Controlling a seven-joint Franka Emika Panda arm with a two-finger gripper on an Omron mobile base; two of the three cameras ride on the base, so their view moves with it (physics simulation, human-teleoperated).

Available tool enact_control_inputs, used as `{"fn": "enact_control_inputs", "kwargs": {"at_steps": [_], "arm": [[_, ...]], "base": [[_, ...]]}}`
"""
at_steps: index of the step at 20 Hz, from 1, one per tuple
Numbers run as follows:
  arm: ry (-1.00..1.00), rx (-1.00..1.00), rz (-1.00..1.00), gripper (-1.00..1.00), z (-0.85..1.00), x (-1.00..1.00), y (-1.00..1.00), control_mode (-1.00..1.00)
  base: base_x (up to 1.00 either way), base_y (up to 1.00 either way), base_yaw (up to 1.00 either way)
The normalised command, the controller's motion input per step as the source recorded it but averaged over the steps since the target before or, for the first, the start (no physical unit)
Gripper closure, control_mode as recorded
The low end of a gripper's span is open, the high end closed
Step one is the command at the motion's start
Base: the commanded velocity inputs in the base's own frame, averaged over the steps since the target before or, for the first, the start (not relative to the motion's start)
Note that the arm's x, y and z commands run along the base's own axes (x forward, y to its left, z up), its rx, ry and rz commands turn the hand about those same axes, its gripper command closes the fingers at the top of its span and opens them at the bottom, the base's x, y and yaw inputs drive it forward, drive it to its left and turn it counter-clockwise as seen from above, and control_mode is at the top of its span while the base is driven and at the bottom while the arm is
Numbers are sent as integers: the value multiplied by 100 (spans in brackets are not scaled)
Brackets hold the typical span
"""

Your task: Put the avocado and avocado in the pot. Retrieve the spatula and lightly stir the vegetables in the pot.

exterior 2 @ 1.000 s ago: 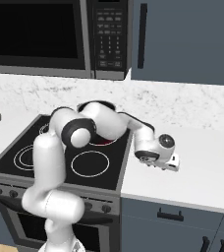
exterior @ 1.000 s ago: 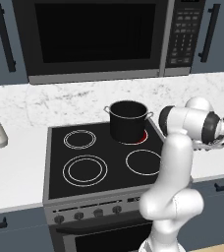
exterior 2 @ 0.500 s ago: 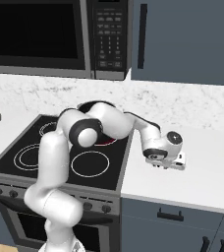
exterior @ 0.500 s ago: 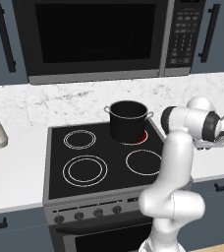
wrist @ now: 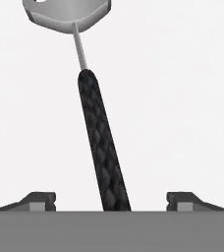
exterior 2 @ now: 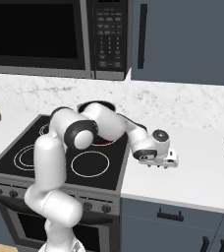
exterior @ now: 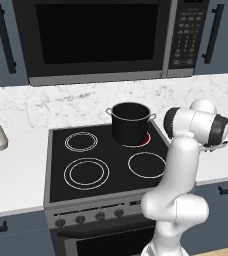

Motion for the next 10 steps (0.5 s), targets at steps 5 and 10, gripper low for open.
{"fn": "enact_control_inputs", "kwargs": {"at_steps": [5, 10], "arm": [[0, -7, 7, 100, -27, 12, 23, -100], [1, 0, 12, 100, -28, 2, 11, -100]], "base": [[0, 0, 0], [0, 0, 0]]}}
